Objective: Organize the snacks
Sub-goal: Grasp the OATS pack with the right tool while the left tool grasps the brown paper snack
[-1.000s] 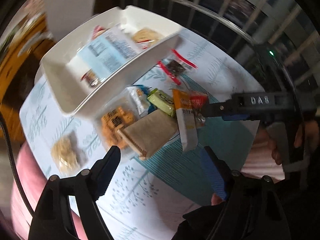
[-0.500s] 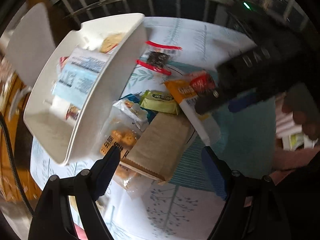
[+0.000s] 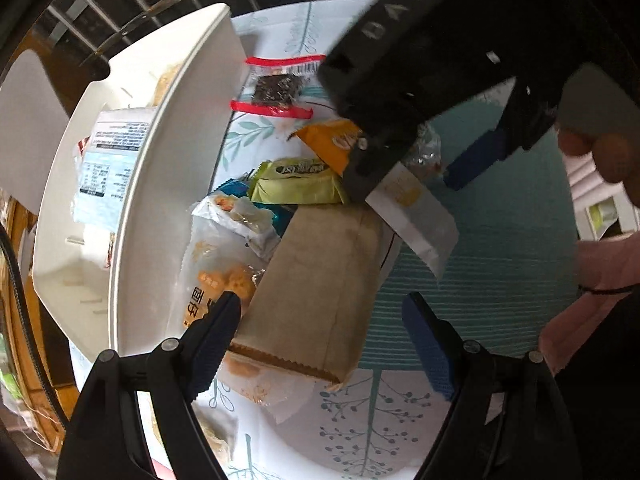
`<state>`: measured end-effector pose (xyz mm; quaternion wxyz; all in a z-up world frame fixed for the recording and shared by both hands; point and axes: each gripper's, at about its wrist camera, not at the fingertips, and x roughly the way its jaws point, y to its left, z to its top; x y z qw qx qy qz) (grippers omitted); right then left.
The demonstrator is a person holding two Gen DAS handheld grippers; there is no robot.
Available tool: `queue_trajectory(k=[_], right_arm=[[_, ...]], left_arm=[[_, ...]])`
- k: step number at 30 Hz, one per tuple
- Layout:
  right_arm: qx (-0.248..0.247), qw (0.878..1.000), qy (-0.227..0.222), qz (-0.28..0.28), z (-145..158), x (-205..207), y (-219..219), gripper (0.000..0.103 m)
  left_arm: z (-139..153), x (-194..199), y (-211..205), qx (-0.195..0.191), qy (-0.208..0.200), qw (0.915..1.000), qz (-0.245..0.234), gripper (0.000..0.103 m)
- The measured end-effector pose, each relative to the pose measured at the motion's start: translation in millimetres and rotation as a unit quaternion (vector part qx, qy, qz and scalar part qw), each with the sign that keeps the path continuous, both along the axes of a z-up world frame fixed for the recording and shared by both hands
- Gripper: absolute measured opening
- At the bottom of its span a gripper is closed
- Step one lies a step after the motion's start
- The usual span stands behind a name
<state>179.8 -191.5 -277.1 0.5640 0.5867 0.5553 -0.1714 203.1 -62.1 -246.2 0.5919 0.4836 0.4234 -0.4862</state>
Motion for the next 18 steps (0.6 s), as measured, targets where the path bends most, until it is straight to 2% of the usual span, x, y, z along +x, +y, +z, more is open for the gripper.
queue_trajectory(k=[8, 11, 18], right_arm=[[-0.012, 0.999, 0.033, 0.025, -1, 15, 2, 0.074], [-0.016, 0.998, 0.047, 0.032, 1, 22, 4, 0.067], [-0.006, 0.997, 0.071, 0.026, -1, 24, 4, 0.052]], left_arm=[[-14, -6, -9, 0.018, -0.016, 0.9997, -0.007, 0.081], [-17, -7, -11, 0.02, -0.03, 0.9993, -0.003, 0.069], [-17, -11, -18, 0.008, -0.023, 0.9997, 0.006, 0.057]])
